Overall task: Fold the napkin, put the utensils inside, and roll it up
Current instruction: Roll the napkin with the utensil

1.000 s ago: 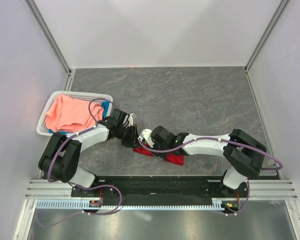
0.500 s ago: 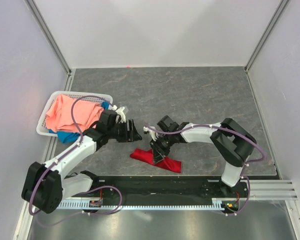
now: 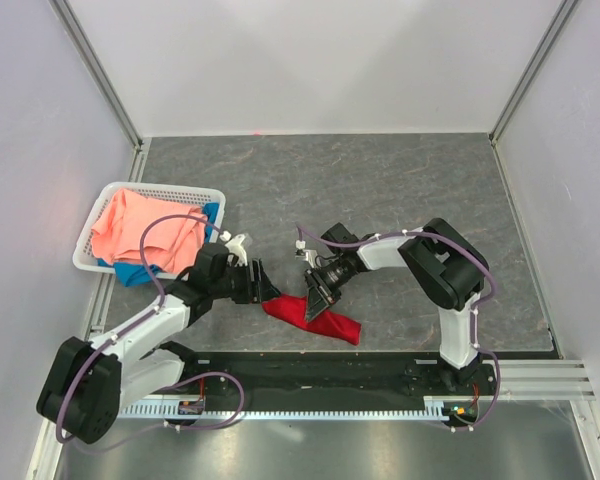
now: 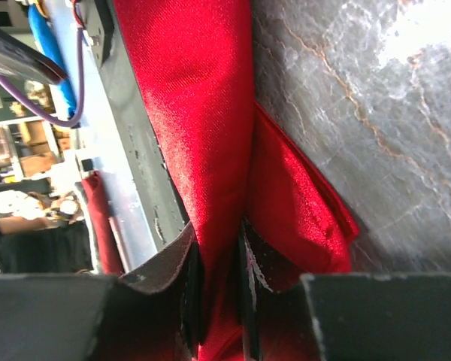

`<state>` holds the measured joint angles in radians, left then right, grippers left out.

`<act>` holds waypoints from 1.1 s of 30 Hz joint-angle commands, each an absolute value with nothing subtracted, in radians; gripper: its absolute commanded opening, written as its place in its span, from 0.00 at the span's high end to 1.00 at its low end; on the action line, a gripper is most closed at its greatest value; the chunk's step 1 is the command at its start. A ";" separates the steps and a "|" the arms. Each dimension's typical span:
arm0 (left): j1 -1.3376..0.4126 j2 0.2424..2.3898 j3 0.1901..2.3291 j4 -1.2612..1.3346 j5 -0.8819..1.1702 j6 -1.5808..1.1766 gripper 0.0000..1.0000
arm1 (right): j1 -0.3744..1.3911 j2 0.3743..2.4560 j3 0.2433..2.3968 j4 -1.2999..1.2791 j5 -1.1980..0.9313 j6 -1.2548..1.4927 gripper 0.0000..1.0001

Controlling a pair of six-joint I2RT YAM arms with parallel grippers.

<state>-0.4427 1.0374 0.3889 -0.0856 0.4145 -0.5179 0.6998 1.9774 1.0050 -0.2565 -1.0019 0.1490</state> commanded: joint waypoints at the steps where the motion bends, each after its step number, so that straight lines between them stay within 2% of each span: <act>1: -0.442 1.066 0.356 0.081 0.453 -0.545 0.38 | 0.695 2.003 1.045 -0.252 -1.074 0.158 0.72; 6: -0.443 1.144 0.341 0.150 0.466 -0.551 0.45 | 0.692 2.017 1.048 -0.252 -1.065 0.161 0.72; 11: -0.454 1.212 0.321 0.222 0.495 -0.578 0.71 | 0.686 2.019 1.063 -0.252 -1.058 0.167 0.68; 12: -0.456 1.224 0.307 0.232 0.488 -0.586 0.77 | 0.684 2.017 1.068 -0.255 -1.052 0.172 0.66; 13: -0.454 1.239 0.301 0.236 0.476 -0.594 0.88 | 0.681 2.016 1.077 -0.264 -1.042 0.173 0.63; 14: -0.456 1.246 0.295 0.230 0.457 -0.603 0.92 | 0.675 2.007 1.081 -0.270 -1.031 0.172 0.56; 16: -0.454 1.255 0.288 0.226 0.436 -0.615 0.98 | 0.670 1.981 1.095 -0.305 -1.008 0.163 0.50; 17: -0.454 1.253 0.291 0.213 0.436 -0.618 0.98 | 0.666 1.967 1.103 -0.322 -0.973 0.155 0.44; 20: -0.454 1.265 0.321 0.173 0.425 -0.617 0.98 | 0.664 1.907 1.141 -0.409 -0.886 0.103 0.36; 26: -0.454 1.351 0.425 0.048 0.452 -0.583 0.98 | 0.692 1.718 1.163 -0.491 -0.681 0.009 0.30; 28: -0.454 1.394 0.449 0.006 0.462 -0.589 0.98 | 0.730 1.628 1.132 -0.477 -0.531 -0.041 0.30; 30: -0.454 1.429 0.483 -0.032 0.463 -0.597 0.98 | 0.825 1.570 1.089 -0.445 -0.305 -0.075 0.28; 33: -0.451 1.463 0.525 -0.095 0.465 -0.600 0.98 | 0.957 1.473 0.973 -0.330 -0.100 -0.077 0.27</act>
